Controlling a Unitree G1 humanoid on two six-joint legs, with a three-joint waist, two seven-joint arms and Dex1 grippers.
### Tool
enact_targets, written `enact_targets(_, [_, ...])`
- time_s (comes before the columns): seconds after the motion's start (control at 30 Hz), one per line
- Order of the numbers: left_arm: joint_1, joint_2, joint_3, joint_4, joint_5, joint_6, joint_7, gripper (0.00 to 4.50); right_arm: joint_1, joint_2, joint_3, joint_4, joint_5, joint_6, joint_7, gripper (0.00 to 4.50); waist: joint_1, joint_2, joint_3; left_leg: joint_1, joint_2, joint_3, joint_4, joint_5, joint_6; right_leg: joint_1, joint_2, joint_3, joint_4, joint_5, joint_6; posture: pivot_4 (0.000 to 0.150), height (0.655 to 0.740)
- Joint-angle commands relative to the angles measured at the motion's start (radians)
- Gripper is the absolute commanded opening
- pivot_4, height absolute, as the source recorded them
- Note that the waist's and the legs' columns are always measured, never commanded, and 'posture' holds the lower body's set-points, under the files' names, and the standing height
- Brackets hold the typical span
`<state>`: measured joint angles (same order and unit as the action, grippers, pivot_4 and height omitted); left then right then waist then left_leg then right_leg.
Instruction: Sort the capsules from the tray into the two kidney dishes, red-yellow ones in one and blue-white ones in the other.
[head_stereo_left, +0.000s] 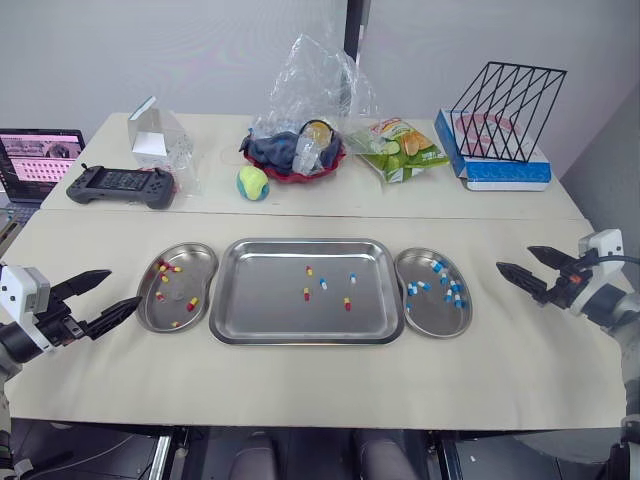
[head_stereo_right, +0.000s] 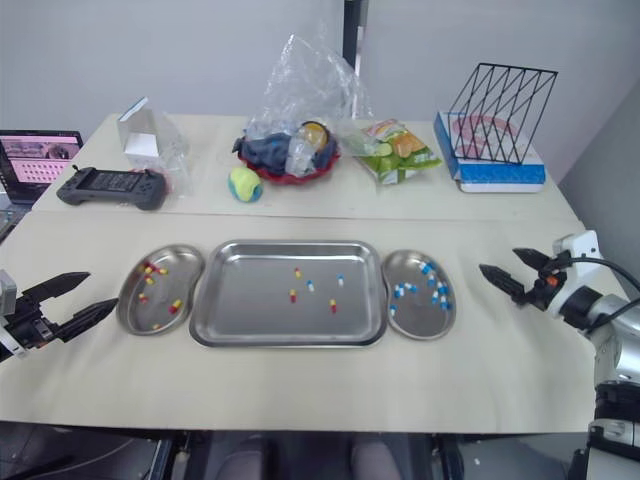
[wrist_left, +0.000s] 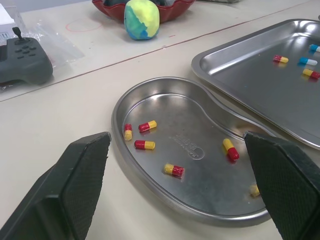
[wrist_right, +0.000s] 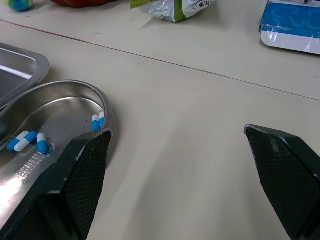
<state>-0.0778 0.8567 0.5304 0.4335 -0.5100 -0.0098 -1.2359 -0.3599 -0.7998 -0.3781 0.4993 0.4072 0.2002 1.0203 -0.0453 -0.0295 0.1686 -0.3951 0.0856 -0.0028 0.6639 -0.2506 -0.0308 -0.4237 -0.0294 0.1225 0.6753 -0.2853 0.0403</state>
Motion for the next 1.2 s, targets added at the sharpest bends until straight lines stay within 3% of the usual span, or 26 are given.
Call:
enact_targets(0.03, [0.001, 0.018, 0.022, -0.007, -0.004, -0.014, 0.002, 4.5, -0.002, -0.01, -0.013, -0.04, 0.013, -0.007, -0.002, 4.47, 0.0, 0.0, 0.0, 0.0, 0.0, 0.0, 0.0, 0.0, 0.0, 0.0, 0.0, 0.0, 0.0, 0.0, 0.0, 0.15, 0.7174])
enact_targets(0.43, [-0.051, 0.021, 0.005, -0.047, -0.041, 0.009, -0.025, 4.5, 0.057, -0.028, -0.012, -0.184, 0.072, 0.129, 0.053, 4.47, 0.002, 0.0, 0.0, 0.0, 0.0, 0.0, 0.0, 0.0, 0.0, 0.0, 0.0, 0.0, 0.0, 0.0, 0.0, 0.15, 0.7174])
enact_targets(0.83, [-0.196, 0.004, -0.197, -0.186, -0.026, 0.106, -0.1, 4.5, 0.205, -0.014, -0.033, -0.452, 0.135, 0.19, 0.066, 4.47, 0.005, 0.0, 0.0, 0.0, 0.0, 0.0, 0.0, 0.0, 0.0, 0.001, 0.0, 0.0, 0.001, 0.0, 0.0, 0.15, 0.7174])
enact_targets(1.03, [-0.299, -0.095, -0.383, -0.316, 0.017, 0.126, -0.089, 4.5, 0.279, 0.001, -0.058, -0.538, 0.161, 0.213, 0.023, 4.47, 0.013, 0.0, 0.0, 0.0, -0.001, 0.0, 0.0, 0.0, 0.0, 0.002, 0.0, 0.0, 0.0, 0.0, 0.0, 0.15, 0.7174])
enact_targets(1.2, [-0.375, -0.135, -0.503, -0.31, 0.08, 0.138, -0.101, 4.5, 0.336, 0.014, -0.089, -0.608, 0.184, 0.234, -0.015, 4.47, 0.021, 0.001, 0.0, -0.001, -0.001, -0.001, 0.004, 0.0, 0.0, 0.002, 0.0, 0.001, 0.001, 0.001, 0.001, 0.15, 0.7174])
